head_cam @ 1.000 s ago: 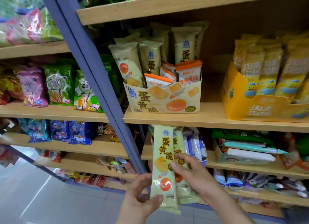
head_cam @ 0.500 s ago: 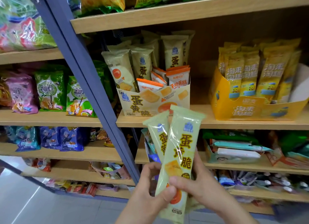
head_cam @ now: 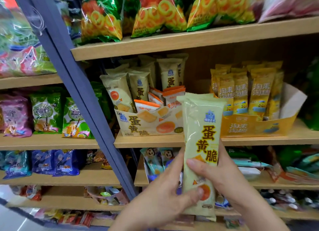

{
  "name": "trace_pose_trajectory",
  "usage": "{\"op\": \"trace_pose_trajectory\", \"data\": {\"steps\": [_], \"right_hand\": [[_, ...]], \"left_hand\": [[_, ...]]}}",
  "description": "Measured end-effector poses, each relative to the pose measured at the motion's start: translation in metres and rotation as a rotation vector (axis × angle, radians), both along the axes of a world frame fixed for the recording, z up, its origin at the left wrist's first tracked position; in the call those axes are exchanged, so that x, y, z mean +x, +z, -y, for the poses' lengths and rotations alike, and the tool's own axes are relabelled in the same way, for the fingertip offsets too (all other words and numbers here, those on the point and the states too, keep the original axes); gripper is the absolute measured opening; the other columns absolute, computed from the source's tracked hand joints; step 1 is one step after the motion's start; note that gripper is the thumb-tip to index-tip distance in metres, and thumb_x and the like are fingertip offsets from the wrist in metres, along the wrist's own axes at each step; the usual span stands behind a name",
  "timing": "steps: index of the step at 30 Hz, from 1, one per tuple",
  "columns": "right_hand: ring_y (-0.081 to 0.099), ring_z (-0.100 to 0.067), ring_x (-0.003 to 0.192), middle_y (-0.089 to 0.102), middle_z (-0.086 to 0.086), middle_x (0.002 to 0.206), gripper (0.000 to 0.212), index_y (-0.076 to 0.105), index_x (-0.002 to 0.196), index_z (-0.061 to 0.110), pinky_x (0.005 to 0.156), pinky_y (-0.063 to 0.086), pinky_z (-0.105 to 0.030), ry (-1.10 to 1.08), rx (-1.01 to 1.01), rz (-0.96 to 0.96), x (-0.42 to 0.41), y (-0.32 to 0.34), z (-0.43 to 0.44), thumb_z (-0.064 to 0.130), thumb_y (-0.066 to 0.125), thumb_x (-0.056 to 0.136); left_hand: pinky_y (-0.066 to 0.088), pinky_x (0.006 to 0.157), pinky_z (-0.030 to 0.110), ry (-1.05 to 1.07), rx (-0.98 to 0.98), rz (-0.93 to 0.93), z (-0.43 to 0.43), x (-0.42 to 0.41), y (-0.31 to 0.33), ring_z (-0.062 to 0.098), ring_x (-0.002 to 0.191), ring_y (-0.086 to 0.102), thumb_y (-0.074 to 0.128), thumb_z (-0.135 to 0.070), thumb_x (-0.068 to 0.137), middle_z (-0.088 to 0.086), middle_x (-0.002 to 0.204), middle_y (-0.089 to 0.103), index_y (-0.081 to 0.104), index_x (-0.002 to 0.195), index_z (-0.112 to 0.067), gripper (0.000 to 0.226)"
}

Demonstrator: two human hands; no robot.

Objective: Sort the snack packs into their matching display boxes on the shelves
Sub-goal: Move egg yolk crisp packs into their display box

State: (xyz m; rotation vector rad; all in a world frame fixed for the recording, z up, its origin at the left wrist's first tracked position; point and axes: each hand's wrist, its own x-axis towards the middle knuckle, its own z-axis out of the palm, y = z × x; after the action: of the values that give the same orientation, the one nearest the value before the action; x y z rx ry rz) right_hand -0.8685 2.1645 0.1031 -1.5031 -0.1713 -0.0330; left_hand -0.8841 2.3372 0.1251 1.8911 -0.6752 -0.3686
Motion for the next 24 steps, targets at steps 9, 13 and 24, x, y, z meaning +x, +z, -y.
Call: {"op": "trace_pose_trajectory", "data": {"steps": [9, 13, 24], "right_hand": [[0.073, -0.007, 0.085, 0.074, 0.018, 0.097, 0.080, 0.041, 0.126, 0.051, 0.064, 0.055, -0.020, -0.057, -0.021, -0.058, 0.017, 0.019, 0.025, 0.037, 0.079, 0.057], [0.074, -0.012, 0.084, 0.075, 0.013, 0.096, 0.079, 0.043, 0.125, 0.047, 0.059, 0.057, -0.021, -0.033, 0.024, -0.094, 0.023, 0.021, 0.022, 0.034, 0.081, 0.057], [0.075, -0.017, 0.087, 0.076, 0.009, 0.100, 0.080, 0.043, 0.128, 0.047, 0.063, 0.058, -0.024, 0.023, 0.072, -0.093, 0.034, 0.018, 0.022, 0.030, 0.080, 0.059]], "left_hand": [[0.030, 0.112, 0.028, 0.429, 0.778, 0.721, -0.040, 0.117, 0.109, 0.014, 0.143, 0.031, 0.062, -0.005, 0.087, -0.005, 0.154, 0.037, 0.040, 0.148, -0.027, 0.069], [0.039, 0.099, 0.025, 0.293, 0.999, 0.521, -0.026, 0.153, 0.118, 0.019, 0.134, 0.043, 0.065, -0.011, 0.088, 0.001, 0.150, 0.042, 0.027, 0.153, -0.024, 0.077], [0.038, 0.054, 0.027, 0.284, 1.250, 0.481, -0.003, 0.175, 0.116, 0.012, 0.066, 0.047, 0.059, -0.013, 0.087, -0.003, 0.079, 0.048, 0.044, 0.085, -0.022, 0.018]]}}
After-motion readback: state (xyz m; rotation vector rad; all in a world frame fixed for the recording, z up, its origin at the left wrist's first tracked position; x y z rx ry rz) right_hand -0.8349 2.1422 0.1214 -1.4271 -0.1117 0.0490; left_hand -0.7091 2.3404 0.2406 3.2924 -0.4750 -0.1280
